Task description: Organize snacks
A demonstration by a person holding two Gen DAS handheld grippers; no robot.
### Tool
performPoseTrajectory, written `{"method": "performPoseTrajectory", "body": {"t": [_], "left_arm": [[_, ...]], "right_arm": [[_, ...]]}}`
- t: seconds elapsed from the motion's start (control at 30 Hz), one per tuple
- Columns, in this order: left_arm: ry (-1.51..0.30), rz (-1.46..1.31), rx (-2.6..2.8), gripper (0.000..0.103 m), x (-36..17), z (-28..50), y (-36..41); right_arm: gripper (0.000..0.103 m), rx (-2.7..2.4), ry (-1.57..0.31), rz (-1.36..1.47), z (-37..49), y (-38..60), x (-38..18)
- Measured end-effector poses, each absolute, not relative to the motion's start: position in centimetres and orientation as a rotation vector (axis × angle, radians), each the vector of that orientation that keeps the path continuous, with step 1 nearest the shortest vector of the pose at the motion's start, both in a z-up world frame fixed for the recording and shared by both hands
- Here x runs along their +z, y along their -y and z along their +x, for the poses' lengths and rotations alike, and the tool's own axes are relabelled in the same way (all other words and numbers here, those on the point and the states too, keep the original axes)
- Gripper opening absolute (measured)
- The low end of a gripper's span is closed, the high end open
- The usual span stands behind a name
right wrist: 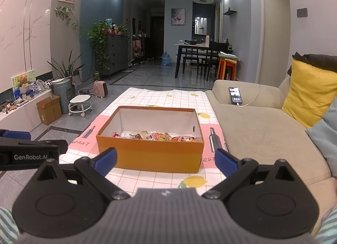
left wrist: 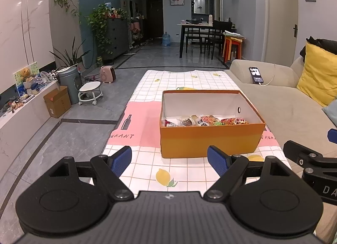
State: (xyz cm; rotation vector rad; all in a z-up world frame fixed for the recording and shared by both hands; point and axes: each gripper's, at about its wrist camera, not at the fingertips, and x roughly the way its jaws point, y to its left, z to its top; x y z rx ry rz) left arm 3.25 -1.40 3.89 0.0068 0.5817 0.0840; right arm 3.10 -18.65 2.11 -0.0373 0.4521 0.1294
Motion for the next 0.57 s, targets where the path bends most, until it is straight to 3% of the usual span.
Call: {"method": "performPoseTrajectory", "body": {"t": [0.57], "left_arm": [[-0.580,0.014,0.063,0.095,3.67,3.26,1.82]], "right_arm": [[0.096,0.129,-0.462,-0.034,3.27,18.76,1.88]]}}
